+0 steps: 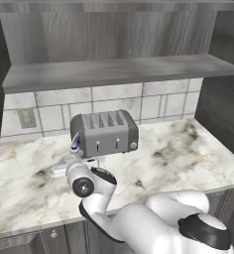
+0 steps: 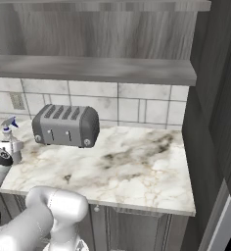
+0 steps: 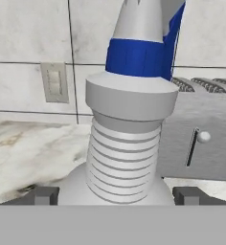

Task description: Move the cutting board and knife to the sink. Then move spray from the cabinet to the counter.

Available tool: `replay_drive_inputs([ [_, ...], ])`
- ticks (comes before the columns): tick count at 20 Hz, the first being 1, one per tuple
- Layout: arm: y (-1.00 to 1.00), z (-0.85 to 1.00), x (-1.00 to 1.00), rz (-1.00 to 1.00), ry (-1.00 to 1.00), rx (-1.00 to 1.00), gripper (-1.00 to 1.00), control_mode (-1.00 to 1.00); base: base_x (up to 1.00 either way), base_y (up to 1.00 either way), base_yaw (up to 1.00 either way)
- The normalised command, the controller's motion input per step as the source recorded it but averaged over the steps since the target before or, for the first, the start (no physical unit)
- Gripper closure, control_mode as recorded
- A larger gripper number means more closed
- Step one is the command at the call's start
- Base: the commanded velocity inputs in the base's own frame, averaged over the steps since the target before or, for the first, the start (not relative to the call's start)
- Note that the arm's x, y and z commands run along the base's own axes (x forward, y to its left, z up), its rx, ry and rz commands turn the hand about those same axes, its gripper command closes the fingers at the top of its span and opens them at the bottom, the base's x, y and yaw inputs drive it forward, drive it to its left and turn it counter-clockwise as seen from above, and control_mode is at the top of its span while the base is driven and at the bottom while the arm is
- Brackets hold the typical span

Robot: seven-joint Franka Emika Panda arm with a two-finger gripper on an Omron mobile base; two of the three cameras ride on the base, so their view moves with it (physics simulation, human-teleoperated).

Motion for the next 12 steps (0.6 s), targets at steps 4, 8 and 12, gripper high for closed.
replay_drive_inputs([
  [4, 0.11, -0.46, 0.35, 0.00, 0.00, 0.00, 1.00, -1.00, 0.00, 0.00, 0.00],
  [8, 0.13, -0.43, 0.28, 0.00, 0.00, 0.00, 1.00, -1.00, 0.00, 0.00, 0.00],
  [12, 0.14, -0.45, 0.24, 0.00, 0.00, 0.00, 1.00, -1.00, 0.00, 0.00, 0.00],
])
